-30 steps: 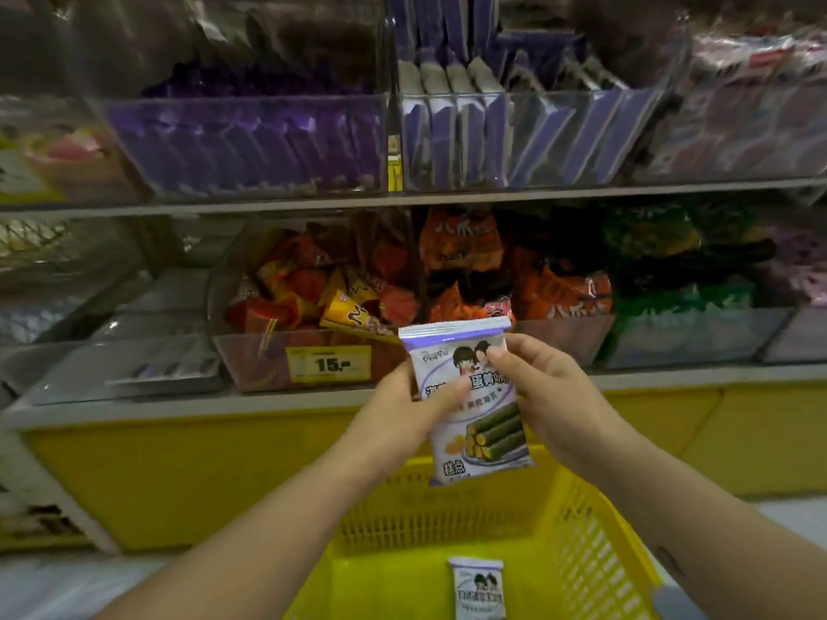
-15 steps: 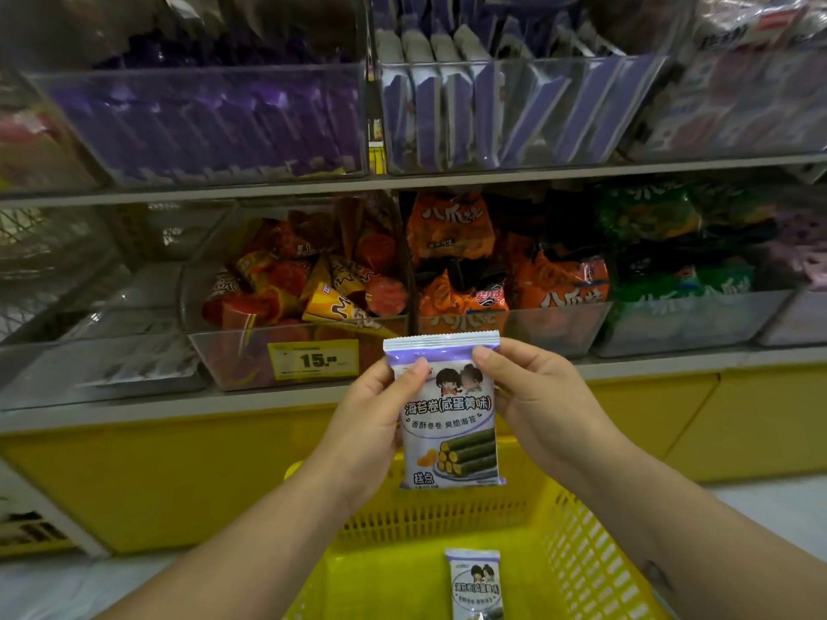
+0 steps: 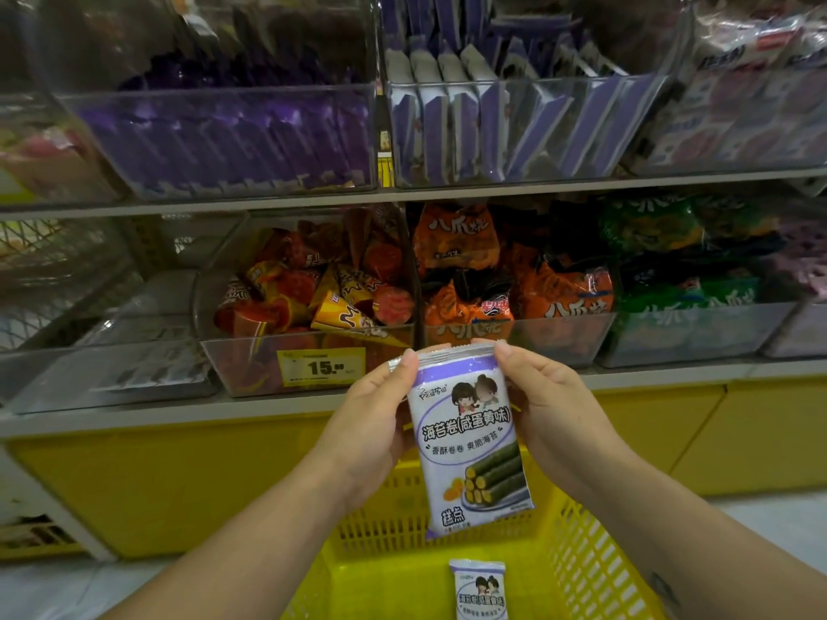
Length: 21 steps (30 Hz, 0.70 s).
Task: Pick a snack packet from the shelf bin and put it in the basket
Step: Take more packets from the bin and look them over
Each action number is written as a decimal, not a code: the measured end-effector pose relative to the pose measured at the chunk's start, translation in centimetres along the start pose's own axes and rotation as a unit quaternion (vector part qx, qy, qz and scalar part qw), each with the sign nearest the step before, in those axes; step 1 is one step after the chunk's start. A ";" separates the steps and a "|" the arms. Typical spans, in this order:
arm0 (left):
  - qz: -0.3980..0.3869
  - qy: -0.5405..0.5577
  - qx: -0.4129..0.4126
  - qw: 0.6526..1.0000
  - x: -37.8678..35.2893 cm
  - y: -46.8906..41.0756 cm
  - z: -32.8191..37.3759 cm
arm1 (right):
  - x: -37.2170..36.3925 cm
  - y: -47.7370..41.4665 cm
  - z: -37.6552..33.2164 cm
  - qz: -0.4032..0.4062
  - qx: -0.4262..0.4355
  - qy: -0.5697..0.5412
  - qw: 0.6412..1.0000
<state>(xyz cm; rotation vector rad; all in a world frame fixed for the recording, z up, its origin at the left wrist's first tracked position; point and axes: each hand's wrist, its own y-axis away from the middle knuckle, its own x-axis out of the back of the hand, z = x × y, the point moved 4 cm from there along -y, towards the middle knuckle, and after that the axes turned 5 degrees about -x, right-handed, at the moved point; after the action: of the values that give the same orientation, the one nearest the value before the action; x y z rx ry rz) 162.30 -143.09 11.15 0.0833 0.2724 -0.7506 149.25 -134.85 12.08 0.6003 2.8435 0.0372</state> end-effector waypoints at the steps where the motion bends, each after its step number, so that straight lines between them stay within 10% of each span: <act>1: 0.008 0.006 0.002 1.000 0.1 0.0 0.2 | 0.0 0.0 -0.2 -0.020 -0.003 0.037 0.999; 7: 0.062 0.060 0.012 0.996 1.5 -0.5 1.5 | -0.2 1.0 0.3 -0.219 -0.176 0.130 0.951; 21: -0.087 0.056 0.169 0.980 1.3 0.8 0.5 | 0.1 0.5 0.5 -0.180 -0.209 -0.069 0.959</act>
<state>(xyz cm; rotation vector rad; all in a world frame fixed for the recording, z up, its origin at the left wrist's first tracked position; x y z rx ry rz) 163.83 -143.48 11.30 0.4288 0.2585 -0.9635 149.50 -134.40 11.58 -0.0040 2.6423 0.4962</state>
